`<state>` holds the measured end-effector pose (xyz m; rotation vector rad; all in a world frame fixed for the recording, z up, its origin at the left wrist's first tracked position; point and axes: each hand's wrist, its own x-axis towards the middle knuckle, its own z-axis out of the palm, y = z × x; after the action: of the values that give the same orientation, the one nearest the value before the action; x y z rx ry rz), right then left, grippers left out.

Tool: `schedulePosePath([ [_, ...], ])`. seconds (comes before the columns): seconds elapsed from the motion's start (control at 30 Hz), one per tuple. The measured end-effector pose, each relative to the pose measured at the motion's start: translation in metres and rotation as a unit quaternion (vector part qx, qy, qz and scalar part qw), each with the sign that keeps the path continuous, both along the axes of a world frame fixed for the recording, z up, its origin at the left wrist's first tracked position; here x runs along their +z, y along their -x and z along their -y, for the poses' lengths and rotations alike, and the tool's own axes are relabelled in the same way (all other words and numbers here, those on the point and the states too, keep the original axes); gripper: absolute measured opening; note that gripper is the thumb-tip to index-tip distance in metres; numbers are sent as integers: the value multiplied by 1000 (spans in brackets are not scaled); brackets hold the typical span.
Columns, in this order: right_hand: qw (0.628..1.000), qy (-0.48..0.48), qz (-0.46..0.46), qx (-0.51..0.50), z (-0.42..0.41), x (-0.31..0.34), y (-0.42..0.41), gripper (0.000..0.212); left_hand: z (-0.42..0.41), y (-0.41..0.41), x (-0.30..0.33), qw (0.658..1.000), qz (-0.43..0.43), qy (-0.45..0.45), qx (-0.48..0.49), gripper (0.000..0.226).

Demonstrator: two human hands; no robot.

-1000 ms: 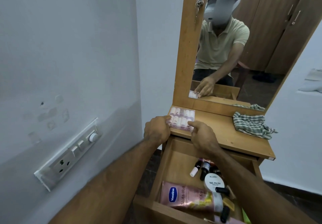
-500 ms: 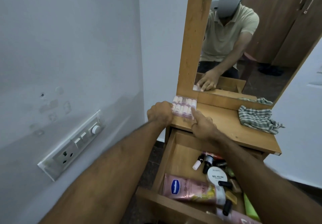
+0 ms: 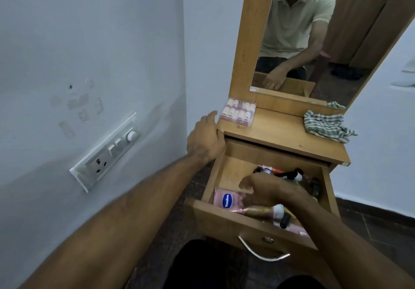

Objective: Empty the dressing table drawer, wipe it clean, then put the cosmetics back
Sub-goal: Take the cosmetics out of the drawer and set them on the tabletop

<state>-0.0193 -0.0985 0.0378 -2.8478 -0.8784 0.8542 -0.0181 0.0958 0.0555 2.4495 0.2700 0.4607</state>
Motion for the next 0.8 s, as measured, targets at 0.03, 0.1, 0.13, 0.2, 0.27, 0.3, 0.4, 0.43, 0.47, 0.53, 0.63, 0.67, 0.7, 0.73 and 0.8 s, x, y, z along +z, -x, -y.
schedulePosePath([
  [0.03,1000,29,3,10,1,-6,4,53,4,13,-10,1000,9,8,-17,50],
  [0.1,1000,21,7,-1,4,-14,8,60,10,35,-29,999,-29,18,-32,46],
  [0.13,1000,3,-1,-7,5,-16,8,61,11,43,-36,998,-56,26,-25,48],
  [0.2,999,-39,-33,-14,7,-15,6,50,11,51,-43,995,-90,51,0,49],
  [0.27,996,-76,-38,-23,9,-10,5,30,7,53,-39,990,-114,79,20,45],
  [0.3,995,-94,-28,-32,11,-6,2,25,4,52,-33,987,-123,98,23,42],
  [0.4,986,-150,-14,-75,21,17,-10,17,0,46,-13,977,-117,180,10,37],
  [0.43,980,-178,-14,-86,25,26,-14,14,1,45,-7,970,-102,221,1,38],
  [0.47,969,-222,-24,-104,29,35,-18,14,4,44,-2,959,-87,269,-7,40],
  [0.53,916,-359,-68,-164,33,53,-22,20,10,40,9,927,-67,369,-16,42],
  [0.63,836,-503,-33,-215,22,73,-31,25,19,31,20,905,-62,418,-50,43],
  [0.67,830,-512,12,-221,15,78,-37,25,21,27,23,915,-59,394,-66,43],
  [0.7,827,-511,53,-226,7,81,-42,25,23,24,26,928,-50,360,-77,42],
  [0.73,825,-510,82,-228,-1,84,-47,26,23,21,29,939,-37,331,-80,40],
  [0.8,822,-510,113,-228,-14,86,-57,30,20,13,34,949,-14,307,-70,42],
])
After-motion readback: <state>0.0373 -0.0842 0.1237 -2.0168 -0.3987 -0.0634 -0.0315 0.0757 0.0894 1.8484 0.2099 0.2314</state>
